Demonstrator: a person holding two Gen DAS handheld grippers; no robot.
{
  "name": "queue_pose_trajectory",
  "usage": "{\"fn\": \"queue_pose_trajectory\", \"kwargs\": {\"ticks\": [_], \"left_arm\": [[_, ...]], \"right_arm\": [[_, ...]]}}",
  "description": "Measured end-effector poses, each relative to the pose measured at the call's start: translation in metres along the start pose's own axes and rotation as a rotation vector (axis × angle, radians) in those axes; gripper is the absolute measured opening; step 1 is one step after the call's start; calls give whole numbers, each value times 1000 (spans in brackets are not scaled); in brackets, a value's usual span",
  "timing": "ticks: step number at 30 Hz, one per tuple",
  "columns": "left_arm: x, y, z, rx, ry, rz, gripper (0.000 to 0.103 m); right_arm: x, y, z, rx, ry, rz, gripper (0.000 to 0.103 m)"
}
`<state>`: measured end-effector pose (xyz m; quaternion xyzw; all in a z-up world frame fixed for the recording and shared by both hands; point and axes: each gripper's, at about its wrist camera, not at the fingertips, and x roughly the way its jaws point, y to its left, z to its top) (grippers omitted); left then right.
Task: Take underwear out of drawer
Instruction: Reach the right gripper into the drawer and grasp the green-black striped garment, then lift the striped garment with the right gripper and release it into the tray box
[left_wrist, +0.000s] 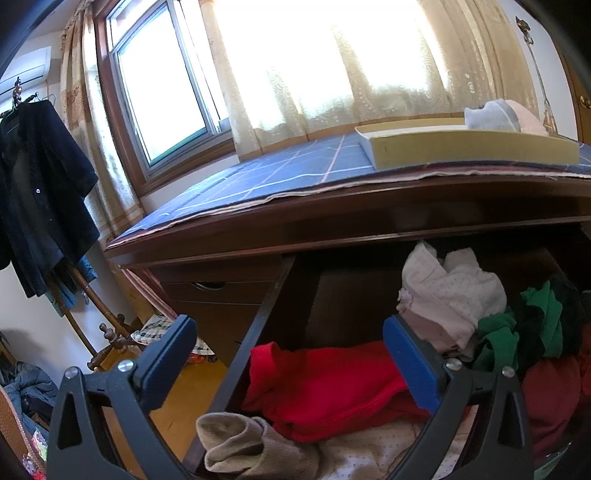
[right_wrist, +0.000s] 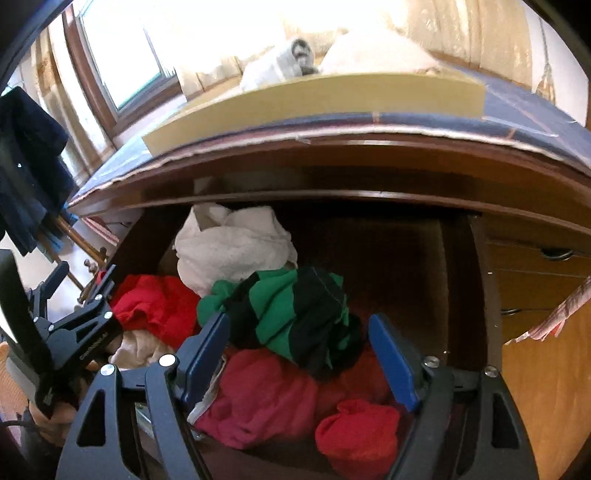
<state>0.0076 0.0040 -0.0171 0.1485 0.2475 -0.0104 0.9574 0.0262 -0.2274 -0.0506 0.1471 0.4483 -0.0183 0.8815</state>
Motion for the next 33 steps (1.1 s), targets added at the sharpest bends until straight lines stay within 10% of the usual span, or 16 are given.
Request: {"fn": "queue_pose_trajectory", "kwargs": {"ticks": [24, 33], "left_arm": [[0, 1, -1, -1, 0, 0, 103], [0, 1, 0, 1, -4, 1, 103]], "right_arm": [[93, 37, 26, -136, 370, -51, 79], [67, 29, 20, -69, 268, 23, 36]]}}
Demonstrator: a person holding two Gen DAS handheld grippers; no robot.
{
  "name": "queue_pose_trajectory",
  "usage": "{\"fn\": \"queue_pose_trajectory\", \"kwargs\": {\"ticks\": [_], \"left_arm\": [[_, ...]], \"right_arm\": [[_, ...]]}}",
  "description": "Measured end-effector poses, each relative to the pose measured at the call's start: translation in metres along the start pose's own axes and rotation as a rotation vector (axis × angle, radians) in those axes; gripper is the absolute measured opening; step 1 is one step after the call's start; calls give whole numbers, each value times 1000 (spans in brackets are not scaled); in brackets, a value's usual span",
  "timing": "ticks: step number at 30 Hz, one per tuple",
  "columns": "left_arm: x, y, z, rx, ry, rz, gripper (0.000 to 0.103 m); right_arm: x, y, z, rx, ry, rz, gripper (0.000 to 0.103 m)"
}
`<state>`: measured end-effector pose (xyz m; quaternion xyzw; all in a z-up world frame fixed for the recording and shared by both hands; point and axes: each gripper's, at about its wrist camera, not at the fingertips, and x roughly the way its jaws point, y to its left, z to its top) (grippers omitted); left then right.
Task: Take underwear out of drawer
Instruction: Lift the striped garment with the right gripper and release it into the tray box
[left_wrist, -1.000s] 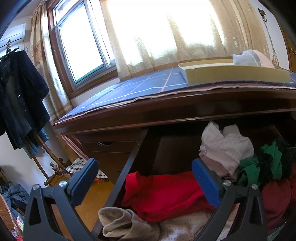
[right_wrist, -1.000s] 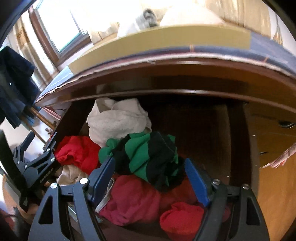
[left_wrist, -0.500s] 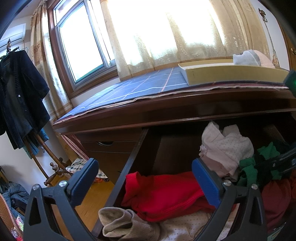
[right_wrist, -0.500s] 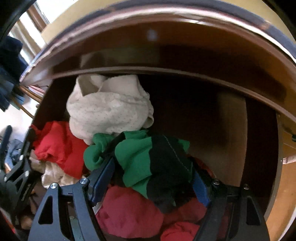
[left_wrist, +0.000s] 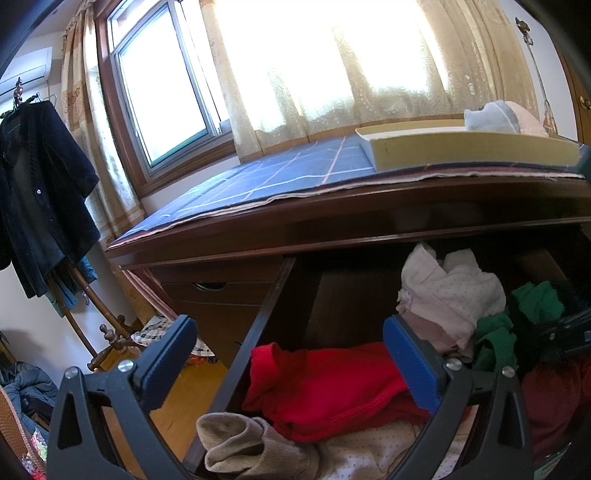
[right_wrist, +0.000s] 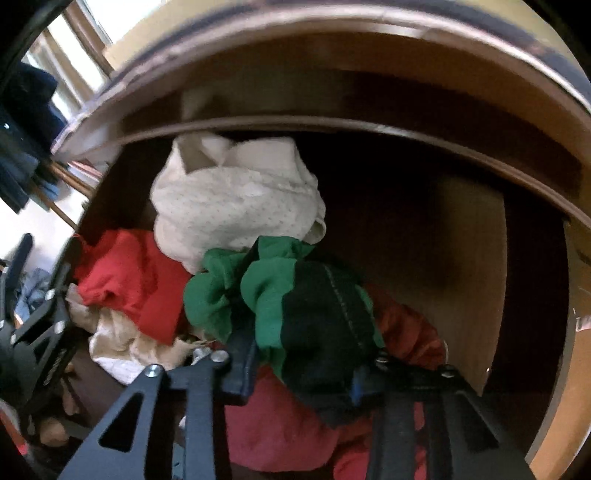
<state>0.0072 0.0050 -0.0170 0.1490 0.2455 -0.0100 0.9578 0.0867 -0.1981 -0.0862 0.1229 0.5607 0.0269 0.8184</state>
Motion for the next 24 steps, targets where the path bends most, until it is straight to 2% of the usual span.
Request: {"fn": "queue_pose_trajectory", "kwargs": {"ticks": [5, 12, 15, 19, 24], "left_arm": [[-1, -1, 0, 1, 0, 3, 103], [-2, -3, -1, 2, -1, 5, 103], [-2, -3, -1, 1, -1, 4, 103], [-3, -4, -1, 2, -3, 2, 103], [-3, -2, -1, 1, -4, 2, 103]], "right_arm": [[-41, 2, -16, 33, -139, 90, 31], [-119, 9, -10, 27, -352, 172, 25], [-146, 18, -7, -12, -427, 166, 20], [-155, 28, -6, -60, -456, 134, 19], [-152, 21, -8, -31, -460, 163, 15]]}}
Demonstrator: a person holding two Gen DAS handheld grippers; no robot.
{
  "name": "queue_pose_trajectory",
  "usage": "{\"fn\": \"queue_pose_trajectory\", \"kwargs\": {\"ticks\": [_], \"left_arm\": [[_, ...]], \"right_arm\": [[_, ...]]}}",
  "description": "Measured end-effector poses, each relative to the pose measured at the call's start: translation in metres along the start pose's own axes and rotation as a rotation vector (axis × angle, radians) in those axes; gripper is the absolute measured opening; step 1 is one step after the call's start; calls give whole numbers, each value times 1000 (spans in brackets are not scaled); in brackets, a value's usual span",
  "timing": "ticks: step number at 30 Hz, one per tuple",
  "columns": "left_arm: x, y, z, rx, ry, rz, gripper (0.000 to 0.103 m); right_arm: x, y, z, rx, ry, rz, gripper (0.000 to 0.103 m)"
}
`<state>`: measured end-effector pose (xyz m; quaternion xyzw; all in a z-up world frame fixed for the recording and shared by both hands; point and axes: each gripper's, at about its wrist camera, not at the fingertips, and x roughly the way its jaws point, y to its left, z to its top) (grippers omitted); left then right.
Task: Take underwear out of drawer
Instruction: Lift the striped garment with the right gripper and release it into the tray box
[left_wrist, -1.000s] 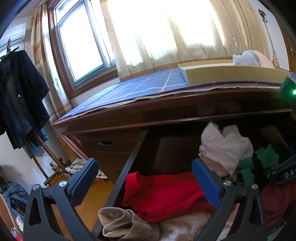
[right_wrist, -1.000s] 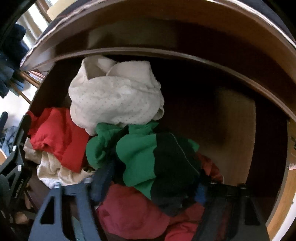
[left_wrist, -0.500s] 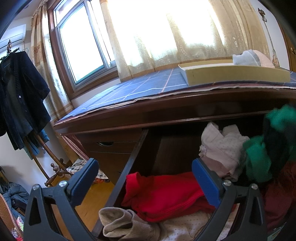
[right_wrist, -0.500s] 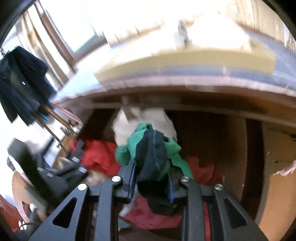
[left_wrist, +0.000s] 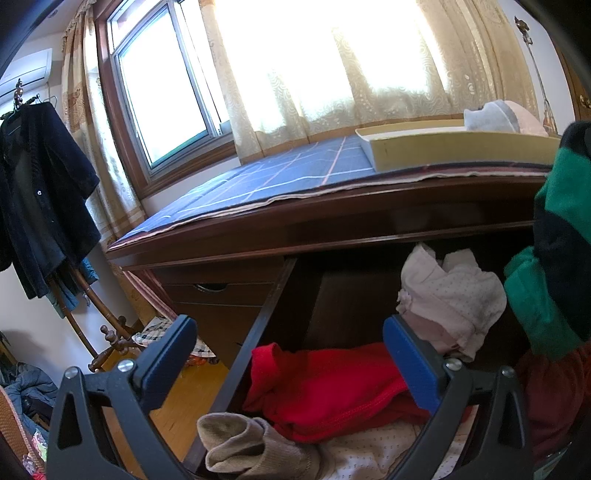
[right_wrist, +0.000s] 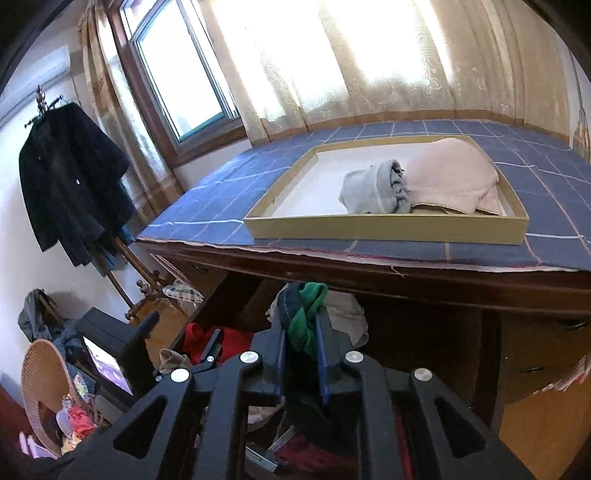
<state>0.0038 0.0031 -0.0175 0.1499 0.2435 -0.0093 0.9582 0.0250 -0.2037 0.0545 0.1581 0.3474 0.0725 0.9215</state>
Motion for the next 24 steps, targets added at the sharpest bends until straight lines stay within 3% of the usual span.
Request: {"fn": "queue_pose_trajectory", "kwargs": {"ticks": [6, 15, 20, 24], "left_arm": [[0, -1, 1, 0, 0, 6, 103], [1, -2, 1, 3, -2, 4, 103], [1, -1, 2, 3, -6, -1, 103], [2, 0, 3, 7, -7, -6, 103]], "right_arm": [[-21, 12, 19, -42, -101, 21, 15], [-21, 29, 125, -52, -314, 69, 15], [19, 9, 159, 87, -350, 157, 15], [68, -26, 157, 255, -301, 220, 15]]}}
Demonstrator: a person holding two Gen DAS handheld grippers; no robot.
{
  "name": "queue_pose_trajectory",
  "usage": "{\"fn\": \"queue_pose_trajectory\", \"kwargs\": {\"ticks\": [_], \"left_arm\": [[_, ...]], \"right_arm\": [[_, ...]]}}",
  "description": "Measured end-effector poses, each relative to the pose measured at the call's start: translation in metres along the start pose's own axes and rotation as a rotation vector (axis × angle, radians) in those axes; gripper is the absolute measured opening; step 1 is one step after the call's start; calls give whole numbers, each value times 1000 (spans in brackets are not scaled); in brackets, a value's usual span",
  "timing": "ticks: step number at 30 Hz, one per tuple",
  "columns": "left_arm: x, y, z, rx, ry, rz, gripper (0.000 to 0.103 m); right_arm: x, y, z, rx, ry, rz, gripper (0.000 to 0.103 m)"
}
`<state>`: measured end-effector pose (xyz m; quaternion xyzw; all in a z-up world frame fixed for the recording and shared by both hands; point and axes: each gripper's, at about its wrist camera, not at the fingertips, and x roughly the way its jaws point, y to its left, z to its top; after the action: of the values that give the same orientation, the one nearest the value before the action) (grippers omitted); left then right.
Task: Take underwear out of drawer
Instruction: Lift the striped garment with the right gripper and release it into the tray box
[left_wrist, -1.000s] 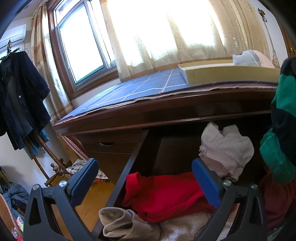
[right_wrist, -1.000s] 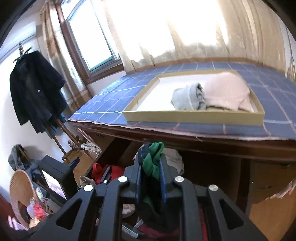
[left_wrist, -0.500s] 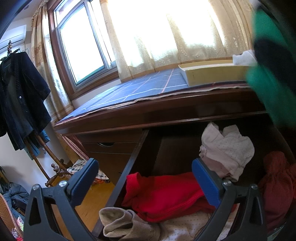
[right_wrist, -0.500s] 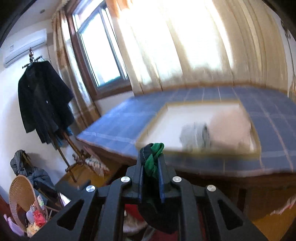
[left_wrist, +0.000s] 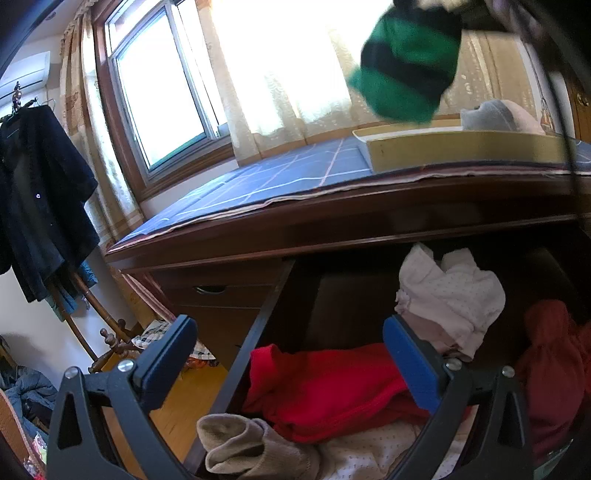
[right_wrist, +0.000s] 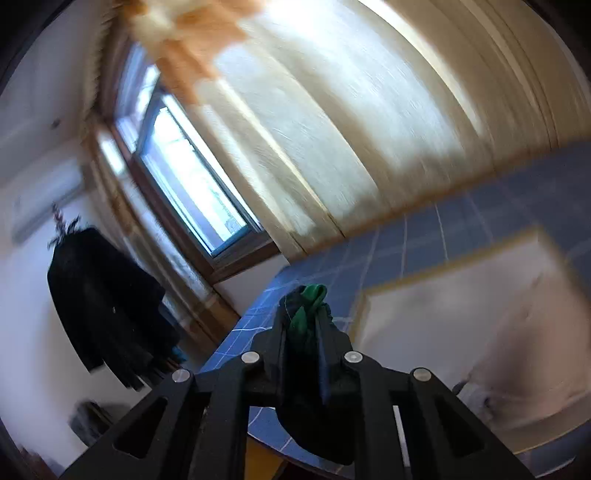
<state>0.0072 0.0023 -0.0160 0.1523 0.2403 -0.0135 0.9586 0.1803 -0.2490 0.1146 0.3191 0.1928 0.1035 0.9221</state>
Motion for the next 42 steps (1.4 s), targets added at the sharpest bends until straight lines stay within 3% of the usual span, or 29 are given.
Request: {"fn": "queue_pose_trajectory", "kwargs": {"ticks": [4, 8, 17, 21, 26, 30, 35, 42], "left_arm": [[1, 2, 0, -4, 3, -6, 103], [3, 4, 1, -11, 12, -11, 103], [8, 7, 4, -30, 30, -22, 103], [8, 7, 4, -33, 30, -23, 103], [7, 6, 3, -32, 26, -19, 103], [6, 4, 1, -31, 25, -17, 103], [6, 5, 1, -34, 26, -17, 103], [7, 5, 1, -36, 35, -27, 103]], "right_arm": [[27, -36, -21, 76, 60, -50, 15], [32, -46, -32, 22, 75, -150, 15], [69, -49, -60, -323, 168, -482, 15], [78, -41, -71, -476, 159, -569, 15], [86, -41, -65, -447, 187, -601, 17], [97, -32, -67, -497, 211, -644, 17], [101, -30, -68, -544, 234, -635, 17], [96, -35, -61, -488, 227, -622, 20]]}}
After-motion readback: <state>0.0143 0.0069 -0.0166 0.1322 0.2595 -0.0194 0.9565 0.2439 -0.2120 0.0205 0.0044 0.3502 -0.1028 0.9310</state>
